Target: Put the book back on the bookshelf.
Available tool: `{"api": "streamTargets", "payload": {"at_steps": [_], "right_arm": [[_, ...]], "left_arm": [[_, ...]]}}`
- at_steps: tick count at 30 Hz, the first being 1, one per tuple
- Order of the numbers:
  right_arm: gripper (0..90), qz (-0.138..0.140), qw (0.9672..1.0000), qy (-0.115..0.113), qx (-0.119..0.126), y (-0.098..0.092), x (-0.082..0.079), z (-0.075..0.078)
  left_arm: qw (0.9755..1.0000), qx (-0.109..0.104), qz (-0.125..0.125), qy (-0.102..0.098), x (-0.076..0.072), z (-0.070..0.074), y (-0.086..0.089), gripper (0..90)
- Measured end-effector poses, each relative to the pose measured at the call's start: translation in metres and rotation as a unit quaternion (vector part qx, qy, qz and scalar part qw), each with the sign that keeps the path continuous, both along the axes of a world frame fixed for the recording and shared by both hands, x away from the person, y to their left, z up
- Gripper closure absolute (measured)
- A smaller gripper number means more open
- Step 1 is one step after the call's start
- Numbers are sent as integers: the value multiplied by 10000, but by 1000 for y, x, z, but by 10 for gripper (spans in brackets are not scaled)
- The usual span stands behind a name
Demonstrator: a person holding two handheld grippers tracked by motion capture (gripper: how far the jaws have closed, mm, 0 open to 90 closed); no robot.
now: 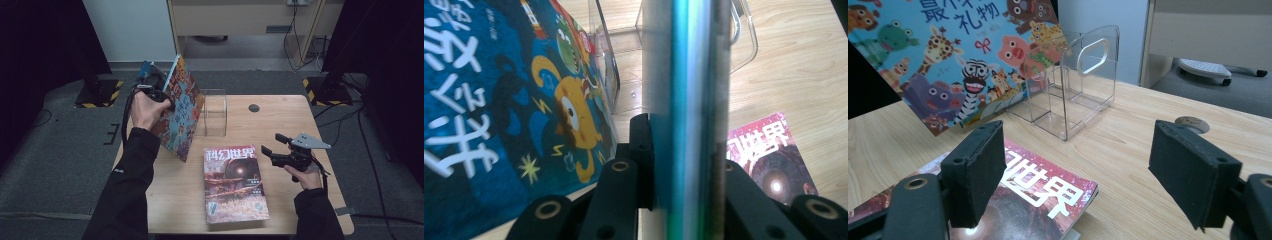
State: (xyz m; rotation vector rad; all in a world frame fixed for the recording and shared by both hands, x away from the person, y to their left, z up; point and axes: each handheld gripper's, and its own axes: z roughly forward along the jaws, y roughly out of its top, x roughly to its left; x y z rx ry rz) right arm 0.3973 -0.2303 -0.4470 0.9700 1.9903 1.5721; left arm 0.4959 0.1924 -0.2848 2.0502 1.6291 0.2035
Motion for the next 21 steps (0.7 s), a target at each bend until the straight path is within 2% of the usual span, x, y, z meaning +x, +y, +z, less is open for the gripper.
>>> {"api": "streamTargets", "payload": {"at_steps": [7,12,16,21], "right_arm": [[224,17,10000,16,2,0,0,0],[224,50,10000,19,-20,1,0,-1],[224,55,10000,35,-27,2,0,-1],[224,65,10000,32,-66,4,0,-2]], "left_arm": [[9998,105,157,68,14,-13,-8,804],[9997,76,219,127,23,-20,-10,804],[9996,-36,240,176,30,-24,-10,804],[9993,-39,267,268,37,-27,-10,804]]}}
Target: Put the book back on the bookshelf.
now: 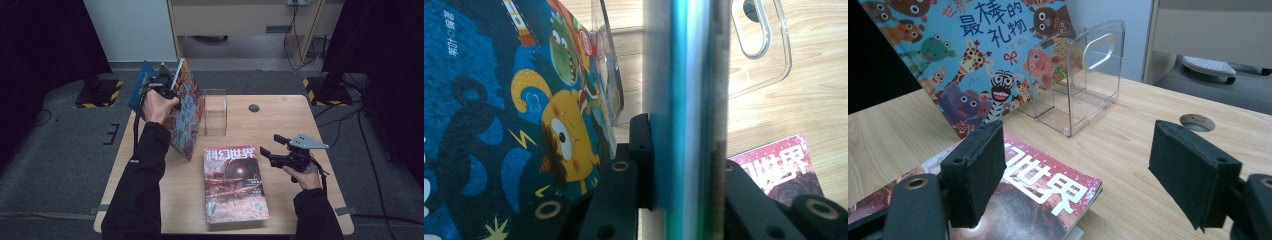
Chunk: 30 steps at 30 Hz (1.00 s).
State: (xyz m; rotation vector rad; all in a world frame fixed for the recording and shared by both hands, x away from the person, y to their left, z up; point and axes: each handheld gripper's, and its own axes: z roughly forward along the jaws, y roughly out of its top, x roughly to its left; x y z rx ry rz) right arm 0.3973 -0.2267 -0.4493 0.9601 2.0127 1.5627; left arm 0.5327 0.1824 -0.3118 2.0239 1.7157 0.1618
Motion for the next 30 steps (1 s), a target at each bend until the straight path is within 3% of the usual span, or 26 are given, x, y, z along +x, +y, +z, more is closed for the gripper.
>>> {"api": "streamTargets", "payload": {"at_steps": [15,19,30], "right_arm": [[224,18,10000,26,-35,0,1,-1],[224,11,10000,18,-28,1,1,-1],[224,23,10000,37,-62,1,1,-2]], "left_arm": [[9996,42,199,202,13,-3,4,799],[9994,151,258,179,14,-5,4,783],[10000,48,19,-84,9,-9,10,767]]}}
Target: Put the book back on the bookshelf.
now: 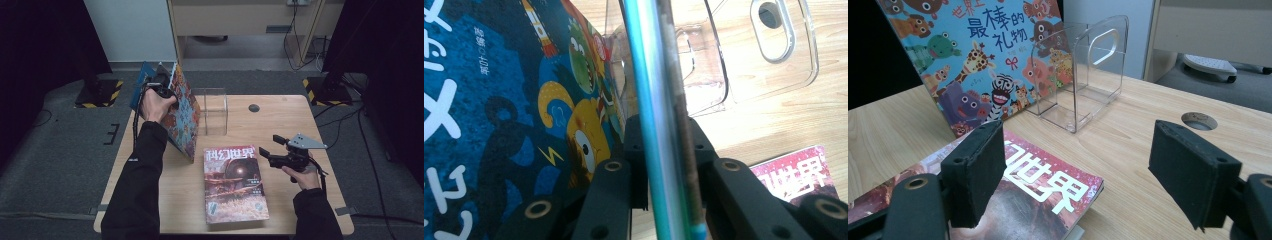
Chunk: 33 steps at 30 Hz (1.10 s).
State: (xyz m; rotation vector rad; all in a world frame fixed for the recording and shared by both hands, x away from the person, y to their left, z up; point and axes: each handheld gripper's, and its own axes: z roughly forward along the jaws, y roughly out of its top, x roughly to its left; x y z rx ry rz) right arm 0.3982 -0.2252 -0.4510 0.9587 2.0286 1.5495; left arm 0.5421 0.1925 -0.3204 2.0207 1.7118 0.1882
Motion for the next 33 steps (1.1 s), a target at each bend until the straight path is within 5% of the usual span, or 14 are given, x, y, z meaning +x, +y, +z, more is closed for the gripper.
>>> {"api": "streamTargets", "payload": {"at_steps": [19,33], "right_arm": [[225,-9,10000,-2,-20,0,0,0],[226,-1,10000,-14,-20,3,-1,0]], "left_arm": [[9991,-415,69,-73,-17,-2,14,785],[9971,-555,-14,-519,-62,48,35,784]]}}
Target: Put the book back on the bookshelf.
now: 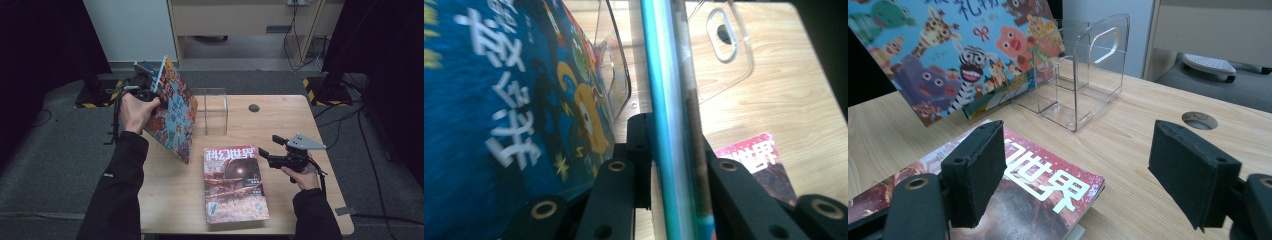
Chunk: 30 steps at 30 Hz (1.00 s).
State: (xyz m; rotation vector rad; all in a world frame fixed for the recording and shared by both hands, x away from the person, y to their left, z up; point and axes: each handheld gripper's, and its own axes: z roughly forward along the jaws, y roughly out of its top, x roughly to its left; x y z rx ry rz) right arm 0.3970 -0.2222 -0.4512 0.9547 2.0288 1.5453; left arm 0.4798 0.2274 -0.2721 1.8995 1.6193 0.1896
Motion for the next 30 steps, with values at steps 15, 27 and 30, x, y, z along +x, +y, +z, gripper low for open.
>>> {"api": "streamTargets", "payload": {"at_steps": [15,27,30], "right_arm": [[226,23,10000,14,-37,1,-1,0],[228,18,10000,31,-52,1,0,-1],[228,22,10000,22,-53,0,0,-1]], "left_arm": [[9987,131,296,-395,-33,48,35,783],[9986,132,489,-138,-4,23,32,783],[9988,129,462,-33,5,13,28,782]]}}
